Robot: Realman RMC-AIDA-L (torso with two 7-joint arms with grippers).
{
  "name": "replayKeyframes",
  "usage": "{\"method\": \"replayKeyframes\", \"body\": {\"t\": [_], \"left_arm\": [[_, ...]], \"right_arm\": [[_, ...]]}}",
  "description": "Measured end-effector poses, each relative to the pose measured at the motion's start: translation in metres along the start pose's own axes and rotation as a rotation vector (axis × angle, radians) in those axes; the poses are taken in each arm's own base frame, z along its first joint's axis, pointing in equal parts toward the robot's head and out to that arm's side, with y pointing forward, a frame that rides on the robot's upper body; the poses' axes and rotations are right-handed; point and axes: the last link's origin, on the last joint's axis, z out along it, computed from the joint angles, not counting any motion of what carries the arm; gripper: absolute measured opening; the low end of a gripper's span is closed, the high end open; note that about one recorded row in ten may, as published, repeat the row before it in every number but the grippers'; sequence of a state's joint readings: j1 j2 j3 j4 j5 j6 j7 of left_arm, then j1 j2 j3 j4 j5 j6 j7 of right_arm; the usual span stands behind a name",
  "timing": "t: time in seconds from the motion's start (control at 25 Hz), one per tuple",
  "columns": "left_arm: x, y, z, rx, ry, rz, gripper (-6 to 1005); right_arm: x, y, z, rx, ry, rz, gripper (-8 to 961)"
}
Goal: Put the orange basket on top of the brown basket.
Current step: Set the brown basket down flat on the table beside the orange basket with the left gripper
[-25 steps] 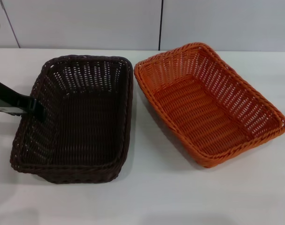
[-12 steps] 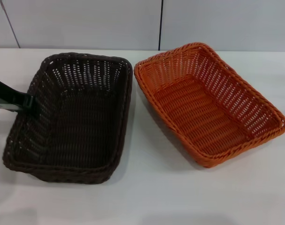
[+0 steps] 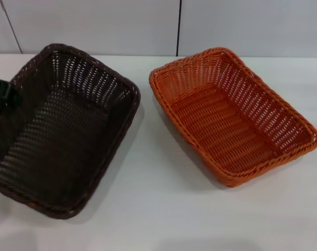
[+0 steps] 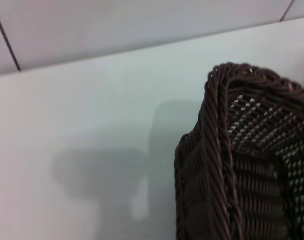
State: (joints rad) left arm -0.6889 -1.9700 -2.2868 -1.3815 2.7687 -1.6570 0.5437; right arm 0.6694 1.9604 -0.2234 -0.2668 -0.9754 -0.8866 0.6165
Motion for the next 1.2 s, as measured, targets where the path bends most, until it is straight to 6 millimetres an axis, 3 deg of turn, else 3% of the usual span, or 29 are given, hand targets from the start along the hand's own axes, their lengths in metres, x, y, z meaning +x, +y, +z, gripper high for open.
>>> {"method": "replayKeyframes", "body": {"t": [0.48, 0.52, 0.64, 0.88, 1.2], "left_arm": [[0.007, 0.011, -0.030, -0.175, -0.003, 0.228, 203], [0.011, 0.019, -0.030, -0.251, -0.009, 0.296, 203], [0.021, 0.031, -0.020, -0.335, -0.020, 0.344, 203], [0.047, 0.067, 0.024, -0.453, -0.021, 0.407, 204], [0.071, 0.104, 0.052, -0.495, 0.004, 0.389, 204]], "right_arm": [[0.002, 0.001, -0.001, 0.000, 0.005, 0.005, 673], [0.002, 0.001, -0.001, 0.000, 0.005, 0.006, 673], [0.002, 0.001, -0.001, -0.001, 0.005, 0.006, 673], [0.006, 0.001, -0.003, 0.001, 0.016, 0.012, 673], [0.012, 0.000, -0.007, 0.006, 0.032, 0.021, 673]]}}
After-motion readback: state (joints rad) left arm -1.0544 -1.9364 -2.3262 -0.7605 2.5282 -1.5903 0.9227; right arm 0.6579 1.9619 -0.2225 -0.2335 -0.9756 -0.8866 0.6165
